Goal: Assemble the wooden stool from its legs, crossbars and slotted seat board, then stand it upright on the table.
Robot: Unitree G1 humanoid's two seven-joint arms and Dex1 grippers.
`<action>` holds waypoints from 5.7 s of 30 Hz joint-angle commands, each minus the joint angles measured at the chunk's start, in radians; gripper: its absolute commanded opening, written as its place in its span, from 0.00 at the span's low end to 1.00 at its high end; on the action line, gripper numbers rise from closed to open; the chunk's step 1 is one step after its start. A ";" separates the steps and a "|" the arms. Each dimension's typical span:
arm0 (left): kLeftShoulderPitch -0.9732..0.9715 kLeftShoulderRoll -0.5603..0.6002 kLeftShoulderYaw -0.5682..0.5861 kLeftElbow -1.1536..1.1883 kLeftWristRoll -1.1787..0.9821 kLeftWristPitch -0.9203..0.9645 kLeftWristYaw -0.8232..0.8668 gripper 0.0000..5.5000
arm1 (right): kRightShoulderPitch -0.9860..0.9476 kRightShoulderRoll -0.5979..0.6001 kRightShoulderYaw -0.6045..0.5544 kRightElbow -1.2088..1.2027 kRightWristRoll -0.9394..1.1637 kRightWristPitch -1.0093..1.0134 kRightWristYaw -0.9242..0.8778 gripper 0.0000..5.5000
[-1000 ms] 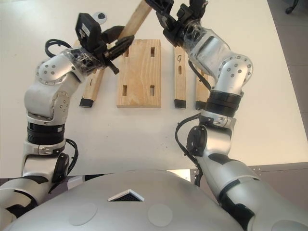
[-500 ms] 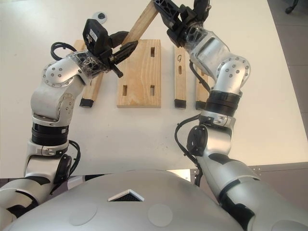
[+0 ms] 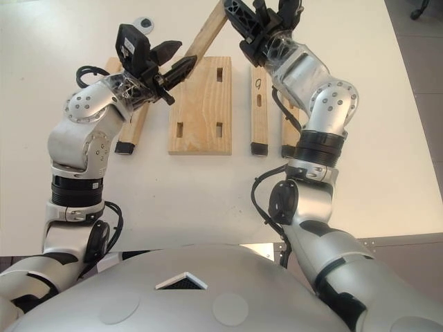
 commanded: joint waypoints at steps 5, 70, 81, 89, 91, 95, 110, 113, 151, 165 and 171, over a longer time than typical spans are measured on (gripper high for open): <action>-0.033 -0.017 0.055 0.030 0.004 -0.012 0.049 0.60 | -0.013 -0.041 0.013 0.020 -0.060 -0.077 -0.002 0.07; 0.184 -0.130 0.164 0.095 0.154 -0.136 0.398 0.39 | 0.418 -0.247 0.064 -0.361 -0.339 -0.269 -0.064 0.07; 0.182 -0.141 0.167 0.120 0.164 -0.145 0.399 0.39 | 0.396 -0.247 0.061 -0.390 -0.315 -0.278 -0.077 0.07; 0.176 -0.139 0.166 0.123 0.164 -0.140 0.396 0.39 | 0.437 -0.247 0.092 -0.393 -0.340 -0.306 -0.062 0.07; 0.169 -0.141 0.161 0.129 0.165 -0.140 0.394 0.39 | 0.450 -0.235 0.084 -0.371 -0.344 -0.317 -0.062 0.07; 0.158 -0.141 0.155 0.140 0.167 -0.141 0.388 0.39 | 0.463 -0.230 0.111 -0.343 -0.385 -0.375 -0.046 0.07; 0.189 -0.149 0.167 0.126 0.164 -0.141 0.405 0.39 | 0.690 -0.322 0.157 -0.425 -0.471 -0.485 0.145 0.07; 0.207 -0.152 0.173 0.116 0.164 -0.142 0.415 0.39 | 0.757 -0.337 0.163 -0.475 -0.464 -0.487 0.179 0.07; -0.157 -0.336 -0.310 0.044 0.060 0.191 0.248 0.00 | 0.285 -0.268 0.208 -0.566 -0.250 -0.294 0.070 0.07; 0.017 -0.252 -0.240 -0.099 0.098 0.176 0.262 0.00 | 0.387 -0.405 0.125 -0.433 -0.359 -0.350 0.173 0.07; 0.083 -0.198 -0.084 -0.088 0.168 0.161 0.391 0.00 | 0.406 -0.527 0.039 -0.471 -0.330 -0.279 0.222 0.07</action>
